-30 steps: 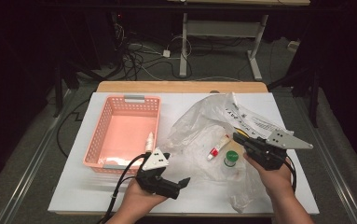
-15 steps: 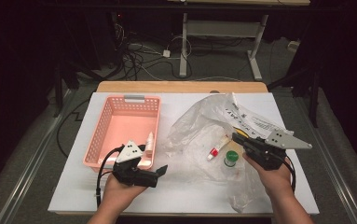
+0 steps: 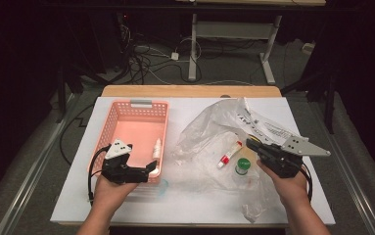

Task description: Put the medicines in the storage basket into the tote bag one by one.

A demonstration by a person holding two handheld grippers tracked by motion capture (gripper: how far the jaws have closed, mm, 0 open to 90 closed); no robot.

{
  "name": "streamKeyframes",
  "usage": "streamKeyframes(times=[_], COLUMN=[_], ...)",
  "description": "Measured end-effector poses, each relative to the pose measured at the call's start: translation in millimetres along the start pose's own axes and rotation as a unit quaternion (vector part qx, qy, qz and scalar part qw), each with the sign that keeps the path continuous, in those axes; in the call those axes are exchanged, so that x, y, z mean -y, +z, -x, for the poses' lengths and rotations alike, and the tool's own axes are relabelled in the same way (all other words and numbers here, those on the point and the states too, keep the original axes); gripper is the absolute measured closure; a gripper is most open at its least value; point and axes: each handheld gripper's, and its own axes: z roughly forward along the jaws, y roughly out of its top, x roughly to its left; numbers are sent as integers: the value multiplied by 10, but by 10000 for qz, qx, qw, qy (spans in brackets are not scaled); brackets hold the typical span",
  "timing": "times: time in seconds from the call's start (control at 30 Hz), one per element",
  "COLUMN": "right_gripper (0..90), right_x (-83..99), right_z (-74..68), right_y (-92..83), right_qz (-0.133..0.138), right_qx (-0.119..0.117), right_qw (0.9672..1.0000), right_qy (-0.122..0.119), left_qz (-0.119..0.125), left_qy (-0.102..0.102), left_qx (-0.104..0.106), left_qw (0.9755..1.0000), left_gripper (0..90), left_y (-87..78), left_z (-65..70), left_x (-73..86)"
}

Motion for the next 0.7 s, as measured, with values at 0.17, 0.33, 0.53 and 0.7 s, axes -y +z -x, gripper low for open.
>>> streamKeyframes(times=[0.17, 0.33, 0.53, 0.7], right_gripper=[900, 900, 900, 900], right_x=[-2, -7, -13, -16], right_z=[-10, -16, 2, -1], right_y=[2, 2, 12, 20], right_qz=[7, 0, 15, 30], right_qx=[-5, -28, -62, -84], right_qw=[10000, 10000, 10000, 10000], right_qy=[-16, -15, -42, -30], left_qz=[24, 92, 197, 158], left_qy=[-63, -5, -122, -102], left_qx=[-109, -226, -171, -173], left_qw=[9999, 9997, 9996, 9997], left_gripper=[0, 0, 0, 0], left_y=[-15, -12, 55, 104], left_z=[-62, -47, -53, -46], left_x=[10, 0, -66, -166])
